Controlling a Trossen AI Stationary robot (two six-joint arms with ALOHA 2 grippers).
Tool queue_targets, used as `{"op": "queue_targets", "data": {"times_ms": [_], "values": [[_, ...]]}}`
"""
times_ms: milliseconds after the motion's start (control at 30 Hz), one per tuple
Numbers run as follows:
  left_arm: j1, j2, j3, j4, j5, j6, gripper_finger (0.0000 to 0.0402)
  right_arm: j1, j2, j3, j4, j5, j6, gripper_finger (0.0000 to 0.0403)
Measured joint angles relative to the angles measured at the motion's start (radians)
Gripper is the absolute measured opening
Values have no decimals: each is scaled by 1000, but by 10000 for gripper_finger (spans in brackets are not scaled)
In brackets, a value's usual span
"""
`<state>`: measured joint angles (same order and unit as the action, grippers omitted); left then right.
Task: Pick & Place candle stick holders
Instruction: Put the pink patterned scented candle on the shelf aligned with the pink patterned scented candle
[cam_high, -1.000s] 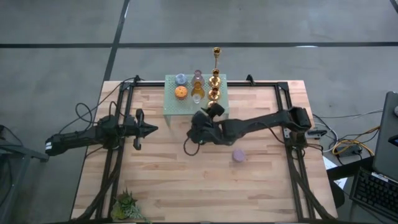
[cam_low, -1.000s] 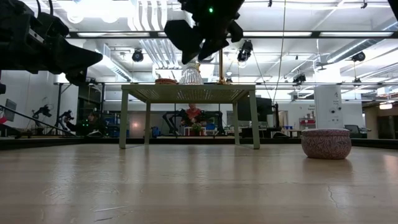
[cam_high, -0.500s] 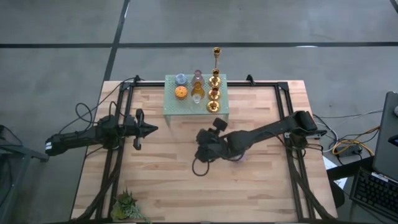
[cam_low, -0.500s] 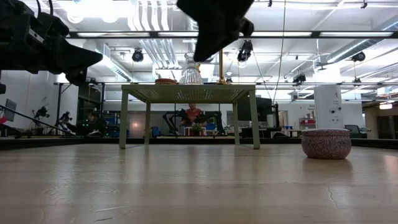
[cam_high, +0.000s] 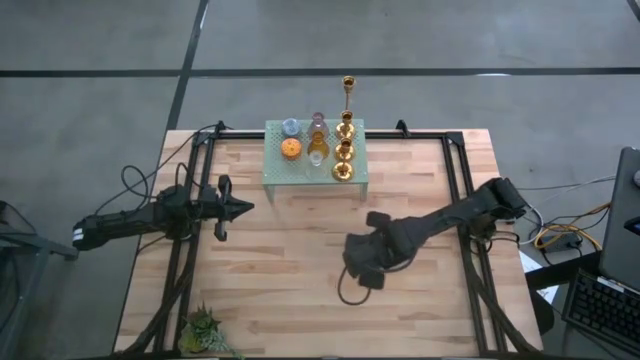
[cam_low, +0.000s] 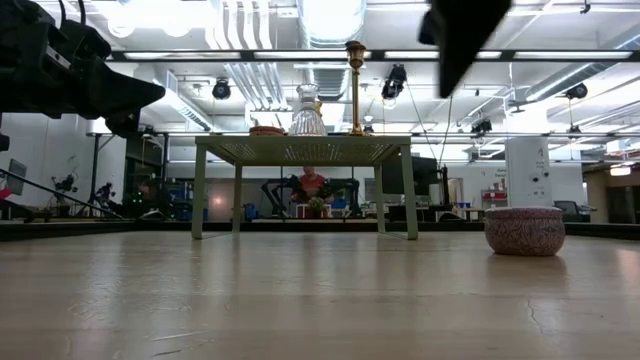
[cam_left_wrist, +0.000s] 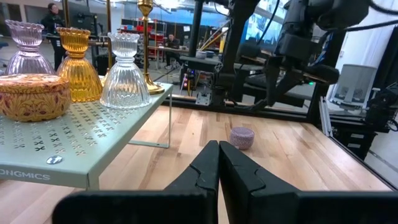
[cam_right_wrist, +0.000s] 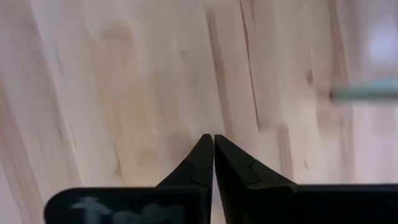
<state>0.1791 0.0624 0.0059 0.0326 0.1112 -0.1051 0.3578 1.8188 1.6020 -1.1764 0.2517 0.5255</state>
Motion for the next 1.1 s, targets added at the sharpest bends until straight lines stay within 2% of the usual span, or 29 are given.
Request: {"op": "queue_targets", "data": {"times_ms": [100, 233, 367, 500, 833, 967, 1100], "values": [[0, 0, 0, 0, 0, 0, 14, 12, -12, 0, -96, -12, 47, 8], [0, 0, 0, 0, 0, 0, 14, 11, -19, -2, -99, -141, 82, 9], [0, 0, 0, 0, 0, 0, 14, 16, -20, -11, -104, -185, 95, 24], [0, 0, 0, -1, 0, 0, 14, 20, -20, -47, -106, -185, 115, 68], [0, 0, 0, -2, 0, 0, 14, 22, -22, -186, -116, -174, 147, 221], [0, 0, 0, -2, 0, 0, 14, 15, -43, -252, -66, -173, 119, 254], [0, 0, 0, -2, 0, 0, 14, 10, -91, -333, 60, -176, 75, 264]]}}
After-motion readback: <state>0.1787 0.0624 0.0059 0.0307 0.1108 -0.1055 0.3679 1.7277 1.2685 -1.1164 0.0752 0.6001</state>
